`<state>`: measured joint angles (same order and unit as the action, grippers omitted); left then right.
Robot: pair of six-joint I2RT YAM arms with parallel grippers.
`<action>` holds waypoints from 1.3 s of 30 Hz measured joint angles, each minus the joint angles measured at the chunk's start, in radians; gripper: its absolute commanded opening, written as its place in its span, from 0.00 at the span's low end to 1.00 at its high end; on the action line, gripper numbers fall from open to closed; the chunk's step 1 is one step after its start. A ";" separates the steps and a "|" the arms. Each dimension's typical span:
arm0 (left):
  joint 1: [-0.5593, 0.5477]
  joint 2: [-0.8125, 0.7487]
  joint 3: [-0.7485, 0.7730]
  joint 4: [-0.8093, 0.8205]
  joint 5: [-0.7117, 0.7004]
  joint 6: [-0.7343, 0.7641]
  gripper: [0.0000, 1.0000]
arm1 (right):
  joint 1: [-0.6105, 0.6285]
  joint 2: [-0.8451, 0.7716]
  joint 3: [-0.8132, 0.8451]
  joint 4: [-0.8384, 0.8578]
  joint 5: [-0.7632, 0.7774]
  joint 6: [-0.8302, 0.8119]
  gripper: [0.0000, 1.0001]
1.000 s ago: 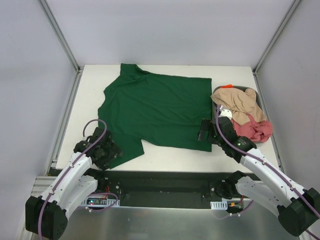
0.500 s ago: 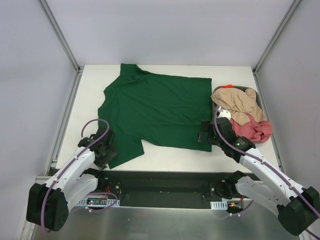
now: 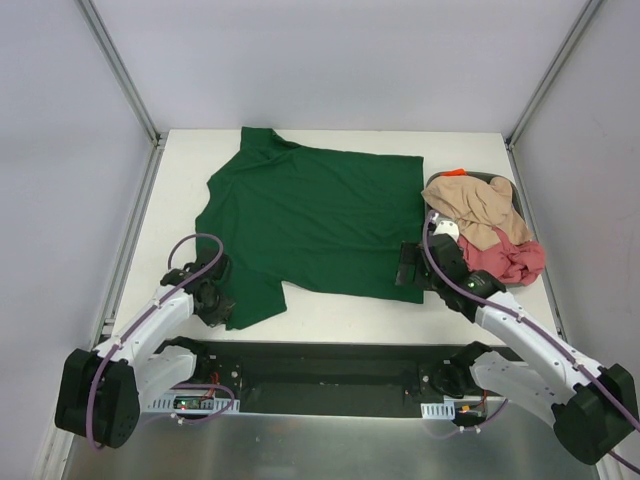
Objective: Fold and stack the t-shirts
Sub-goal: Grap the side of the flattened tshirt closest away from the robot with both arms
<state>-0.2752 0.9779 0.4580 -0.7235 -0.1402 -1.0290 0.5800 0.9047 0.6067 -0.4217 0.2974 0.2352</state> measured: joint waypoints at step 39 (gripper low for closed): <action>0.000 -0.226 -0.113 0.148 0.099 0.058 0.00 | -0.031 0.121 -0.155 -0.045 0.041 0.385 0.54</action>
<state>-0.2756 0.7517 0.3447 -0.5751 -0.0410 -0.9710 0.5491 1.0260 0.4519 -0.4667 0.3386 0.6205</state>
